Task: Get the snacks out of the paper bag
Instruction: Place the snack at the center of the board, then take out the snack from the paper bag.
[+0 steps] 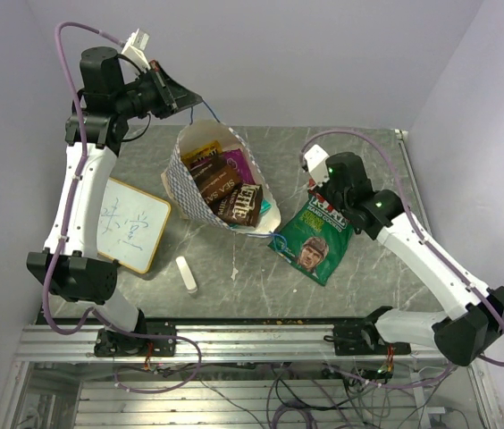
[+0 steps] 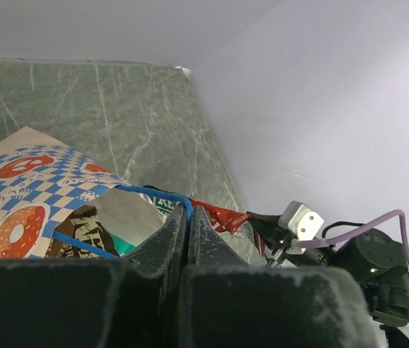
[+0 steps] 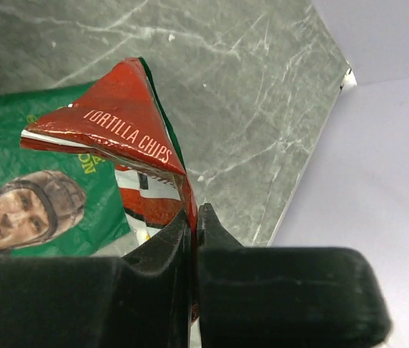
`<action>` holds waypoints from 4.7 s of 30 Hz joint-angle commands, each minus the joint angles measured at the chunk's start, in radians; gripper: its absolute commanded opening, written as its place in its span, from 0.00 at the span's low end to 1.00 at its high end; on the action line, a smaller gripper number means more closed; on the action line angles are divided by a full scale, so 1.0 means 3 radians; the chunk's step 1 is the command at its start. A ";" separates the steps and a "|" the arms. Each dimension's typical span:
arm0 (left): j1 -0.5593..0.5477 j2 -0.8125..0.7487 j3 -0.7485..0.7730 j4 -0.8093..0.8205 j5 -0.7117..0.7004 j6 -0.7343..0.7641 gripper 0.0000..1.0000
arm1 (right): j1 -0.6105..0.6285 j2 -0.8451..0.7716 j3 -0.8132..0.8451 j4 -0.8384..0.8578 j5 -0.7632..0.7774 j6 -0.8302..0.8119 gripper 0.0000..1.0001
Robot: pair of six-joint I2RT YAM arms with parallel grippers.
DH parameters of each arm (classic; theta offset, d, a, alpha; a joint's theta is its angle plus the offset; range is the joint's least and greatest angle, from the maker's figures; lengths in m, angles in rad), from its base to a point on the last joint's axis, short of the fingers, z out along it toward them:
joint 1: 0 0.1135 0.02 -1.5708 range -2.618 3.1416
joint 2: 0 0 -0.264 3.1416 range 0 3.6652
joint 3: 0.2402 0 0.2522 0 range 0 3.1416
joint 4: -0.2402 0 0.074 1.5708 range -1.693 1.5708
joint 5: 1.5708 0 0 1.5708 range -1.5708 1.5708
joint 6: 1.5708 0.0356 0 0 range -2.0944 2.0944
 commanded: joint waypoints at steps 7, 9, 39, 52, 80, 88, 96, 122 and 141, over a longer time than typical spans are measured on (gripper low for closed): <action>0.0034 0.0039 0.0068 0.0162 0.0205 -0.0093 0.07 | -0.0094 0.0211 0.0111 0.0215 -0.0013 -0.0254 0.00; 0.0035 0.0062 0.0077 0.0215 0.0225 -0.0131 0.07 | -0.0092 0.0247 0.0045 0.0187 -0.0063 -0.0237 0.00; 0.0034 -0.0126 -0.0361 0.0606 0.0144 -0.0397 0.07 | -0.0066 0.0539 -0.1279 0.0660 -0.1608 0.0215 0.37; -0.0004 -0.0520 -0.0673 0.0382 0.0034 -0.0436 0.07 | 0.0018 0.0245 -0.1379 0.0644 -0.2282 0.0218 0.56; -0.0363 -0.0604 -0.0859 0.0488 0.0156 -0.0225 0.07 | 0.0333 -0.0344 -0.0521 0.1403 -0.3168 -0.0637 0.74; -0.0368 -0.0539 -0.0876 0.0539 0.0263 -0.0161 0.07 | 0.0913 0.0548 -0.0230 0.1335 -0.2318 -0.1378 0.71; -0.0373 -0.0575 -0.0911 0.0363 0.0380 0.0013 0.07 | 0.0918 0.0987 -0.0096 0.1176 -0.1810 -0.2036 0.69; -0.0383 -0.0428 -0.0646 0.0044 0.0422 0.0336 0.07 | 0.0786 0.1494 -0.0274 0.1386 -0.1873 -0.2816 0.74; -0.0414 -0.0416 -0.0635 0.0022 0.0433 0.0346 0.07 | 0.0539 0.1731 0.0154 0.1976 -0.2660 -0.2230 0.64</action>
